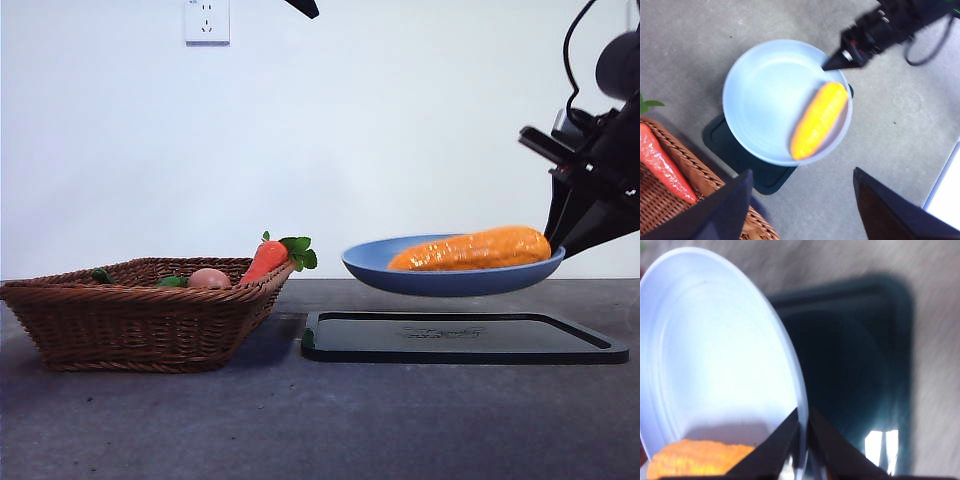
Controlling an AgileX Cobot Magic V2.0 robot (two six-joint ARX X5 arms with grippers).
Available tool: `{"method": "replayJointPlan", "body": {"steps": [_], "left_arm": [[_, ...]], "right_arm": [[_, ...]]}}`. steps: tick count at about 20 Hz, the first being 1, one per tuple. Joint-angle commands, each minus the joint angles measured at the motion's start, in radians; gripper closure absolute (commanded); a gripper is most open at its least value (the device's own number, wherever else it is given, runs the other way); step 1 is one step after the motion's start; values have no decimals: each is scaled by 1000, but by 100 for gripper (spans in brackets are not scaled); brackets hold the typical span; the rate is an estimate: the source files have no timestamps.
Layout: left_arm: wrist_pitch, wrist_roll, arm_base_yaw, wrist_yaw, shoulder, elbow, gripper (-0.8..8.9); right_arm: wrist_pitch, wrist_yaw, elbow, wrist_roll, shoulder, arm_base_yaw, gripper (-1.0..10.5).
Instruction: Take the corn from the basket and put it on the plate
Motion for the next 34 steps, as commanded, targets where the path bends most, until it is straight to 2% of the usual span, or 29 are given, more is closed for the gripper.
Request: {"method": "replayJointPlan", "body": {"steps": [1,7,16,18,20,24,30,34], "left_arm": [[5,0,-4,2,18,28,488],[3,-1,-4,2,18,28,488],[4,-1,-4,2,18,28,488],[3,-1,-4,2,18,28,488],[3,-1,-4,2,18,28,488],[-6,-2,-4,2,18,28,488],[-11,-1,-4,2,18,28,489],[-34,-1,-4,2,18,28,494]], "right_arm": [[17,-8,51,-12,75,-3,943],[63,-31,59,-39,180,0,943],[26,-16,58,-95,182,8,941],[20,5,58,-96,182,8,870],[29,5,58,-95,182,8,751],[22,3,65,-94,168,-3,739],[-101,1,67,-127,-34,-29,739],[-295,-3,67,-225,-257,-11,740]]}}
